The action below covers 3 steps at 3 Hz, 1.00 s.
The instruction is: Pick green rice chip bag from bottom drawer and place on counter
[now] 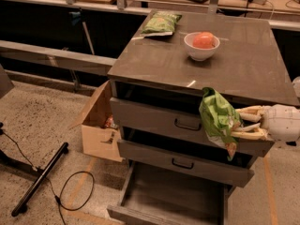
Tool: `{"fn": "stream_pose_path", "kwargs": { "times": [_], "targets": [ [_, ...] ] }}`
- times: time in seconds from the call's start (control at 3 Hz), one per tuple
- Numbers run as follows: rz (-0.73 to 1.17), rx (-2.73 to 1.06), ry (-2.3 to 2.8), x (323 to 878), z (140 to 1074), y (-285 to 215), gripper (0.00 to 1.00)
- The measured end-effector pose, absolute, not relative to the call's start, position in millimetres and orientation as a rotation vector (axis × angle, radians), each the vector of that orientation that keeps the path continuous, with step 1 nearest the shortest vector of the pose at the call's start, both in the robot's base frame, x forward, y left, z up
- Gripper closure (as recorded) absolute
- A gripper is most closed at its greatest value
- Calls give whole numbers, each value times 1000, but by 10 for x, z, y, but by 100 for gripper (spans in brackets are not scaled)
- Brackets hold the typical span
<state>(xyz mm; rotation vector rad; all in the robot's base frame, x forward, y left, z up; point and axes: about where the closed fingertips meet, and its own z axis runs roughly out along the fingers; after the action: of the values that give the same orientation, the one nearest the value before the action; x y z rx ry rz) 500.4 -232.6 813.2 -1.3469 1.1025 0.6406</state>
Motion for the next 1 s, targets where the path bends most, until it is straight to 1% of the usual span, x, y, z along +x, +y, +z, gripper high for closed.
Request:
{"fn": "stream_pose_path", "kwargs": {
  "times": [0.67, 1.0],
  "targets": [
    [481, -1413, 1144, 5295, 8984, -2691, 100],
    [424, -1423, 1170, 5460, 9264, -2798, 100]
  ]
}}
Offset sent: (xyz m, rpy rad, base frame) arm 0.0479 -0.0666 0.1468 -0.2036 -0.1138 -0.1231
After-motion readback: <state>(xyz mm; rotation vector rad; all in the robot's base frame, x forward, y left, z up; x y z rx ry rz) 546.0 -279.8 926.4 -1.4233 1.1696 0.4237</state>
